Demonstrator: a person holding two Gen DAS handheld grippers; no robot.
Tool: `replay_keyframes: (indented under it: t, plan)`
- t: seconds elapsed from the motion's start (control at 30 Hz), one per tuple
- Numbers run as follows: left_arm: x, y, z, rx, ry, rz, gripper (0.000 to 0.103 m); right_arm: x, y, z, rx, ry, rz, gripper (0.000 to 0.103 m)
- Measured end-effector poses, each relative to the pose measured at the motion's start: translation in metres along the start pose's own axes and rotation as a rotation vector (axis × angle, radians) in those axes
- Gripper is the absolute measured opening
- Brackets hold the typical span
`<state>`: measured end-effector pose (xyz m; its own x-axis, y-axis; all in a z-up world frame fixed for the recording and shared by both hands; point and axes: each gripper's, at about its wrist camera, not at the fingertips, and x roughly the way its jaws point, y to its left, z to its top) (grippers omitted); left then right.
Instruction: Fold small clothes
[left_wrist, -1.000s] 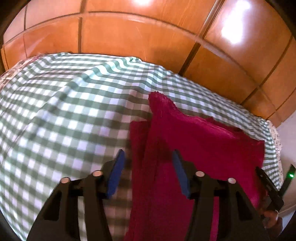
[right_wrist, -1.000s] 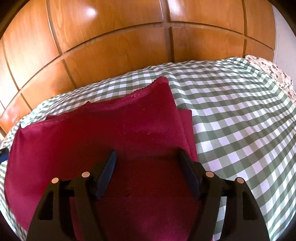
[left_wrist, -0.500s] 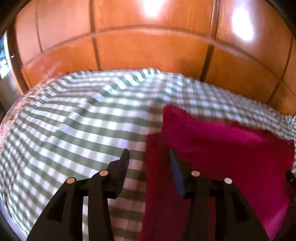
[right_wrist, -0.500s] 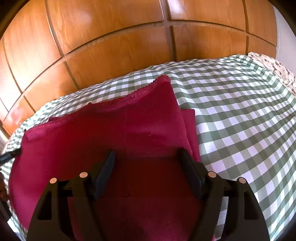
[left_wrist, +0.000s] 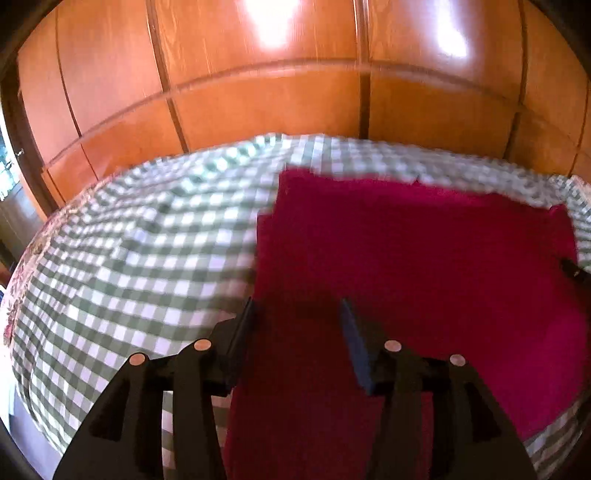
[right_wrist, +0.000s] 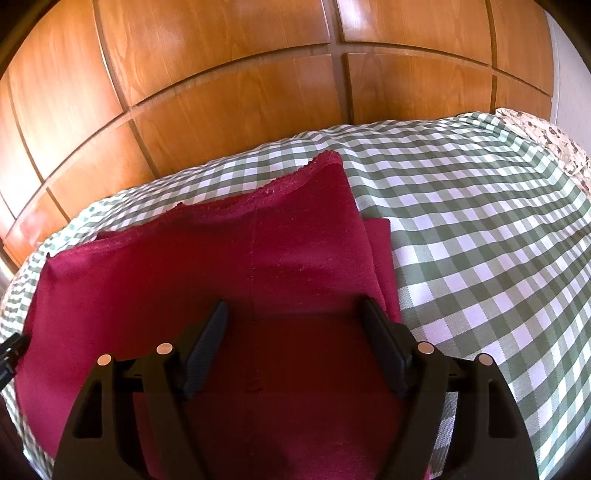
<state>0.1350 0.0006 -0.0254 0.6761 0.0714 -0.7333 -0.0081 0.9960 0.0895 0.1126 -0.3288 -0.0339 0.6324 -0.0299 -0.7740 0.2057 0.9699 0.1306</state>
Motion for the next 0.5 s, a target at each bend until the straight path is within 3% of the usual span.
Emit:
replay_keyframes:
  t: [0.13, 0.2, 0.37, 0.5]
  plan:
    - [-0.021, -0.001, 0.004, 0.002, -0.028, -0.009, 0.057, -0.001, -0.002, 0.005, -0.001, 0.027, 0.024, 0.080]
    - [-0.029, -0.002, 0.004, 0.006, -0.035, -0.021, 0.057, -0.005, 0.003, 0.010, -0.029, 0.056, 0.053, 0.090]
    - [-0.043, -0.007, 0.001, 0.012, -0.053, -0.042, 0.059, -0.035, -0.011, 0.019, 0.016, 0.036, 0.127, 0.090]
    - [-0.051, -0.015, -0.003, 0.020, -0.061, -0.062, 0.059, -0.043, -0.040, 0.020, 0.088, 0.042, 0.123, 0.091]
